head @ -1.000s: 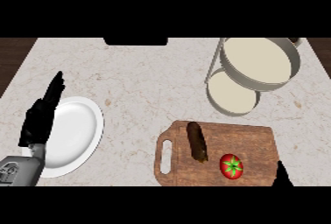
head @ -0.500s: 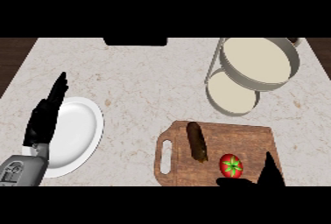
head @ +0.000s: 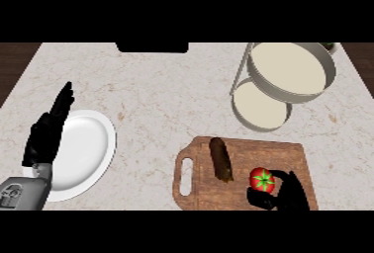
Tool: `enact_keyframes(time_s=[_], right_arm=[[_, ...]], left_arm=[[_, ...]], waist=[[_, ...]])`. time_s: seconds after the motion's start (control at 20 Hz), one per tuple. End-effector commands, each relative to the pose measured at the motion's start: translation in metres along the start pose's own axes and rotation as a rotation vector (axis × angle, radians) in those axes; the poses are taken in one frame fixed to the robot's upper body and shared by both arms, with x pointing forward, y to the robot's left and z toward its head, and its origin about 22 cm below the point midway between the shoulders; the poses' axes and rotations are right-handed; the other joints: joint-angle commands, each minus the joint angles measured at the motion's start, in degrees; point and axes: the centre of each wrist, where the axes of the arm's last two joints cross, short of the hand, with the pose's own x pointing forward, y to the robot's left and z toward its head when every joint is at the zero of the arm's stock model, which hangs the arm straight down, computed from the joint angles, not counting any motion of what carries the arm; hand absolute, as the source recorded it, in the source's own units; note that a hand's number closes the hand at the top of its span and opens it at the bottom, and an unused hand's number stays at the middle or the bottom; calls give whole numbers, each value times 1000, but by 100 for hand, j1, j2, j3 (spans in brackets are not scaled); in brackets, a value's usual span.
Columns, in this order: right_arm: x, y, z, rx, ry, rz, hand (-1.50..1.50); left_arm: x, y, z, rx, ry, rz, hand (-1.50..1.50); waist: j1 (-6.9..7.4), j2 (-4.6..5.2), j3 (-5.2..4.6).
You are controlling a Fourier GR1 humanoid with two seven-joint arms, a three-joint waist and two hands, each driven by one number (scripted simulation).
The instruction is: Pick the tomato from the cutting board and place it in the tiered basket
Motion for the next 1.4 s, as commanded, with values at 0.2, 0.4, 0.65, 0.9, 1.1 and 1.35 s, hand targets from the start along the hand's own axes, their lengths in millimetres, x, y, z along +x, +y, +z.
enact_keyframes(time_s=[0.2,0.4,0.65,0.9,1.1,1.35], right_arm=[[22,17,0,-5,154,48,150],[27,-3,19,6,113,-90,150],[71,58,69,0,-458,298,150],[106,82,106,-26,-795,430,150],[130,77,137,-69,-912,183,150],[177,43,181,-265,-1057,43,150]], left_arm=[[-13,-10,10,0,8,0,0],[-4,-2,1,-5,4,-8,0],[9,-24,-6,-37,-46,3,0],[18,-34,-10,-92,-61,5,0],[14,-14,-14,-72,-29,8,0],[-1,-12,-12,-31,1,-2,0]], waist=[[15,28,81],[-48,14,76],[379,91,70],[608,113,77],[417,38,80],[240,-5,65]])
